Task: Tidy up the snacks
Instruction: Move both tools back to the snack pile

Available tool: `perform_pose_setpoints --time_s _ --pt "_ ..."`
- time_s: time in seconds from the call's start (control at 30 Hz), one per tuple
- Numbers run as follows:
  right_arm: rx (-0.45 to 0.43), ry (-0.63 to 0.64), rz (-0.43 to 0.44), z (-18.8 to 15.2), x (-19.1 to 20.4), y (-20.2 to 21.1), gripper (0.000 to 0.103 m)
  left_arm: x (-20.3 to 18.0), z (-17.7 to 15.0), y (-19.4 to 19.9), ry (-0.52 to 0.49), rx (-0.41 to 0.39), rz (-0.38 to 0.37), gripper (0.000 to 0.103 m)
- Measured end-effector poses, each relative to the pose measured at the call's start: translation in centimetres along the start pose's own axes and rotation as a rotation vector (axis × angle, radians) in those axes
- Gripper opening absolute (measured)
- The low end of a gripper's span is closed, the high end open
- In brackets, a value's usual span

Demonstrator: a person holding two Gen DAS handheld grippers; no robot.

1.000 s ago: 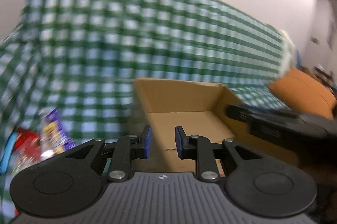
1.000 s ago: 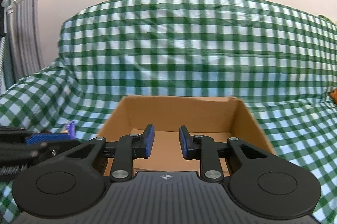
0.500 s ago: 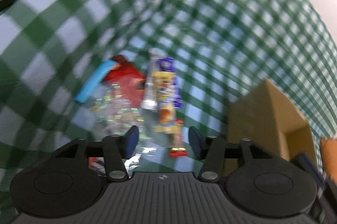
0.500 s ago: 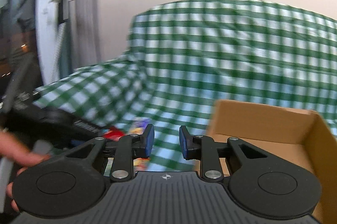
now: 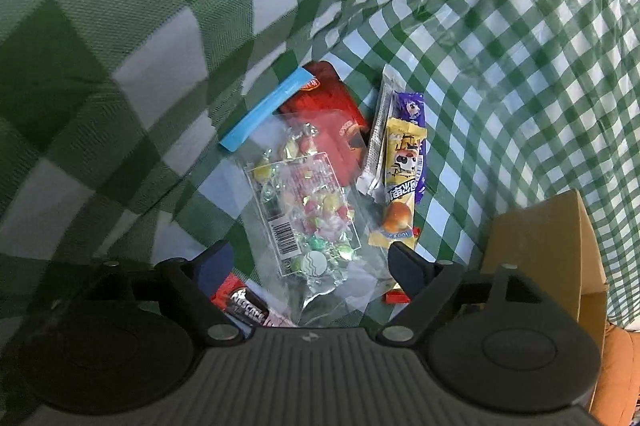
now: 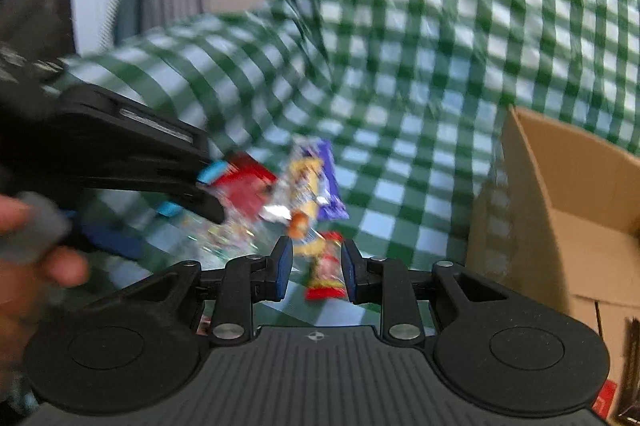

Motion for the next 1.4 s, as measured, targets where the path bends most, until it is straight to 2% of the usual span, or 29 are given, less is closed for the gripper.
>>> perform_pose_setpoints --time_s 0.13,0.23,0.27,0.53,0.67,0.93,1.1,1.27,1.4 --pt "0.066 -0.052 -0.017 -0.4 -0.8 -2.9 0.031 -0.5 0.4 -0.9 0.008 0.01 0.013 0.098" --pt "0.112 -0.06 -0.002 -0.6 -0.8 -4.6 0.037 -0.8 0.6 -1.7 0.011 0.018 0.056 0.101" --pt "0.064 -0.059 -0.012 -0.2 -0.8 -5.0 0.037 -0.8 0.7 -2.0 0.014 0.025 0.059 0.101" --pt "0.083 -0.058 0.007 0.2 -0.6 -6.9 0.037 -1.6 1.0 -4.0 0.007 0.077 0.073 0.102" --pt "0.072 -0.043 0.021 0.2 -0.4 -6.8 0.03 -2.2 1.1 -4.6 -0.027 0.08 0.099 0.102" --pt "0.065 -0.048 0.062 -0.3 -0.1 -6.0 0.027 -2.7 1.2 -5.3 -0.057 0.082 0.108 0.102" --pt "0.095 -0.083 0.108 -1.1 0.3 -4.8 0.026 -3.1 1.4 -5.8 -0.128 0.095 0.147 0.102" --pt "0.116 -0.091 0.145 -1.6 0.7 -3.8 0.026 -4.1 0.7 -6.6 -0.286 0.101 0.277 0.102" --pt "0.143 -0.099 0.159 -2.3 0.4 -3.5 0.025 -4.1 0.4 -6.5 -0.328 0.089 0.3 0.097"
Point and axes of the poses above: each gripper's, at about its wrist camera, not at the fingertips, and y roughly against the way its jaws point, x to its left, z to its top, the point moved 8 cm from there along -y, roughly the way its jaws point, and after that the axes turned 15 degrees about x, right-handed, at the moved point
